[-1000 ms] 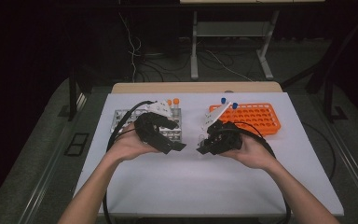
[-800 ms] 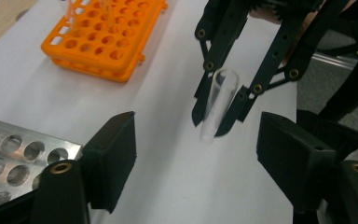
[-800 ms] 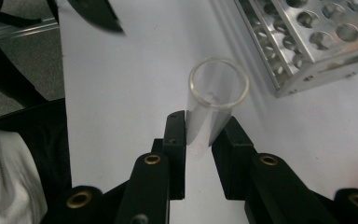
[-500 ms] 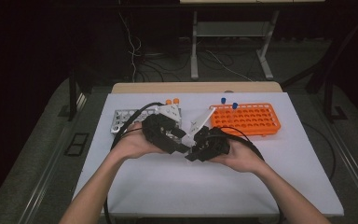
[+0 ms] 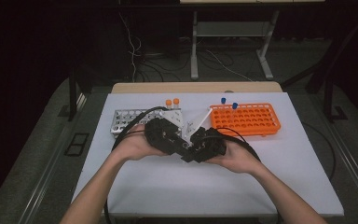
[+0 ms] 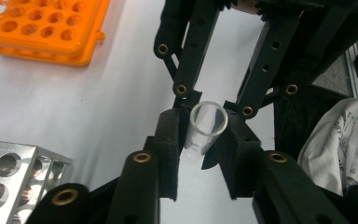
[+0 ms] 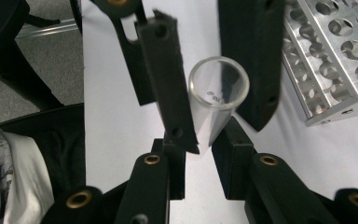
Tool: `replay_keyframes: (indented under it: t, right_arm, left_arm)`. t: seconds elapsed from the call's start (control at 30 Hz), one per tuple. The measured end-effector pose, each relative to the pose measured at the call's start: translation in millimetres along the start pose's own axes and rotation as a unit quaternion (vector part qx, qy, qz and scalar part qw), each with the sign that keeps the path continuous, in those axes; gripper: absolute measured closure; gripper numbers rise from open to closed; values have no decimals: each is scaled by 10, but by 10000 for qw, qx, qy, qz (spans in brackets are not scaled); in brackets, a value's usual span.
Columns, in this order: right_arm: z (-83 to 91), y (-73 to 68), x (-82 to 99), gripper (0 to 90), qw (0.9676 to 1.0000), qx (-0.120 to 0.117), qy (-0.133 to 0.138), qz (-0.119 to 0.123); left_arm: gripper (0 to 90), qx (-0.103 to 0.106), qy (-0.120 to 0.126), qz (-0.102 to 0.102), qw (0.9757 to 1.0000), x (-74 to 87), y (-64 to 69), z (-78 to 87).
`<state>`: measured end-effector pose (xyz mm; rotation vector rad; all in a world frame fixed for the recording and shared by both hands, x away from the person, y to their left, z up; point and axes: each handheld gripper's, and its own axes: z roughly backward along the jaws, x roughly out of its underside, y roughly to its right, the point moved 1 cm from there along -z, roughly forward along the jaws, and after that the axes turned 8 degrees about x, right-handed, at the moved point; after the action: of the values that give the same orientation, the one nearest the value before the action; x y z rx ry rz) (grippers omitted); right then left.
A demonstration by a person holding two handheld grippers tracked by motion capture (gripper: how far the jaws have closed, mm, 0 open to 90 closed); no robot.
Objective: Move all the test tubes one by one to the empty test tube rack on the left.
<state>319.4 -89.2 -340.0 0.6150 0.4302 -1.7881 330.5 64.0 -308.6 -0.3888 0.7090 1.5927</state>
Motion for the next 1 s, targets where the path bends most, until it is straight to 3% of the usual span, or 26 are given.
replay_keyframes:
  t: [0.37, 0.7, 1.0]
  right_arm:
    - [-1, 18, 19, 722, 9999, -46, 70, -128]
    - [102, 95, 131, 501, 9988, 139, 225, -405]
    - [230, 201, 322, 242, 9944, 352, 527, -841]
  left_arm:
    - [746, -34, 33, 17, 10000, 14, -12, 31]
    - [746, -265, 171, 177, 9993, 91, -77, 205]
    - [746, -533, 266, 336, 9977, 119, -162, 395]
